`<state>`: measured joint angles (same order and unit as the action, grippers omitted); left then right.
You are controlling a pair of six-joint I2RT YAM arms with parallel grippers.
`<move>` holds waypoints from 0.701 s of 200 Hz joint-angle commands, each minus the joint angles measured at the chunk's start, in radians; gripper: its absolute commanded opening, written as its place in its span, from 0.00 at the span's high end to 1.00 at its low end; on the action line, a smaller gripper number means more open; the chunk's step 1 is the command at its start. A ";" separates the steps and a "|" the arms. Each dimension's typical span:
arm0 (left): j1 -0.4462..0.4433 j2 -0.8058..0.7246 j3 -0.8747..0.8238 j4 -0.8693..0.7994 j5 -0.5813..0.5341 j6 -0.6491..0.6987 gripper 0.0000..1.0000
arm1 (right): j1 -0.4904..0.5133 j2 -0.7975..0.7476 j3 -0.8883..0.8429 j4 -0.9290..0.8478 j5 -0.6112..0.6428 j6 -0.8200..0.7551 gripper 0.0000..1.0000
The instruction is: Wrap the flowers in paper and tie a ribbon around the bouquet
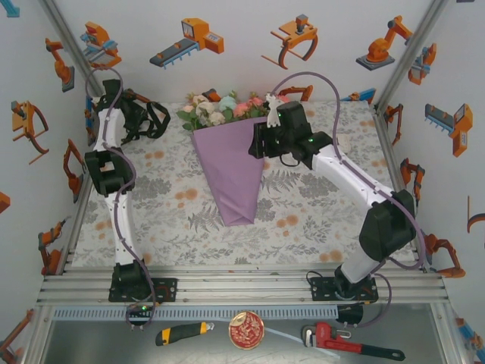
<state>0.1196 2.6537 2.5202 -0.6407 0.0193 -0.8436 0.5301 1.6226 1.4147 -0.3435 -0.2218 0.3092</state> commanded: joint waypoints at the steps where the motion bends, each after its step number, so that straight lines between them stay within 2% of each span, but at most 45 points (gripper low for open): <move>1: 0.000 0.052 0.029 0.035 0.049 -0.084 0.46 | -0.015 -0.007 -0.003 -0.044 0.014 0.005 0.47; 29: -0.004 0.101 0.035 0.127 0.084 -0.145 0.46 | -0.024 0.000 0.019 -0.061 0.013 -0.004 0.47; 79: -0.026 0.170 0.053 0.130 0.122 -0.175 0.50 | -0.032 -0.006 0.030 -0.079 0.015 -0.005 0.47; 107: -0.040 0.193 0.052 0.132 0.151 -0.175 0.62 | -0.032 -0.010 0.033 -0.081 0.016 -0.002 0.47; 140: -0.039 0.183 0.053 0.129 0.172 -0.175 0.97 | -0.032 -0.022 0.041 -0.085 0.023 0.000 0.47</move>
<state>0.0853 2.7918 2.5721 -0.4438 0.1658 -1.0279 0.5053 1.6230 1.4166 -0.4145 -0.2150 0.3099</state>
